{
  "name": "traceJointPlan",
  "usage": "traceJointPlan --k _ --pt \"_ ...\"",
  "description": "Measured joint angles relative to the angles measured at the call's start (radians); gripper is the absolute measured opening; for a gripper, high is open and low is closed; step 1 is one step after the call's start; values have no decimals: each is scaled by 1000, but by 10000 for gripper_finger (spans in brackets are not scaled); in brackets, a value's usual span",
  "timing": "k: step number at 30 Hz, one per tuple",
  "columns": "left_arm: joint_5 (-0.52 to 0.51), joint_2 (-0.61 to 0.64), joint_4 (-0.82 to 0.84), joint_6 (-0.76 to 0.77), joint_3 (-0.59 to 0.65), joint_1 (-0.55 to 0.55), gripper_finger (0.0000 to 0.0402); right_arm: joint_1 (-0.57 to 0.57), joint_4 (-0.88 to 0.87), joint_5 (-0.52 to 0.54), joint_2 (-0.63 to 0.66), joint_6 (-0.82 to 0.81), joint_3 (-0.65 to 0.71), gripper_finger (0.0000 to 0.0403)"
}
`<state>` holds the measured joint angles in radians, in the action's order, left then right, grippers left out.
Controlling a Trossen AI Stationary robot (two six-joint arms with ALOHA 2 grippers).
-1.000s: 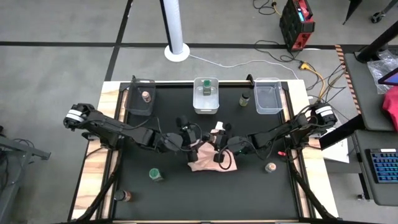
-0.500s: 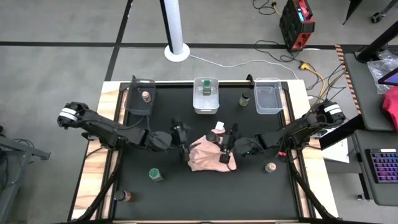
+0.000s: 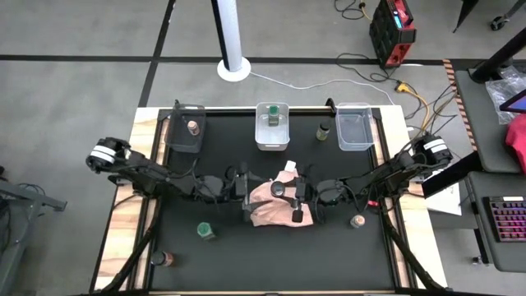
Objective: Sort spices by type
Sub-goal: Put the left black spice bottle into the transparent bin
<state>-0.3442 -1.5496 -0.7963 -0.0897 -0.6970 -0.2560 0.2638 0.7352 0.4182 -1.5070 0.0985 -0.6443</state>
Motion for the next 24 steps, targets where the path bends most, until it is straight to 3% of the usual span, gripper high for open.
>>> traceJointPlan --k 5,15,19,24 --pt "-127 -70 6 -64 -56 3 283 0 3 -2 -2 5 -2 128" --pt "-73 -161 7 -108 -136 15 275 0 3 -11 -2 18 -2 132" --pt "-73 -163 4 -113 -141 16 235 0 -1 -12 -2 17 -1 142" --pt "-75 -158 7 -112 -140 16 149 0 -13 -10 -2 -4 -1 187"
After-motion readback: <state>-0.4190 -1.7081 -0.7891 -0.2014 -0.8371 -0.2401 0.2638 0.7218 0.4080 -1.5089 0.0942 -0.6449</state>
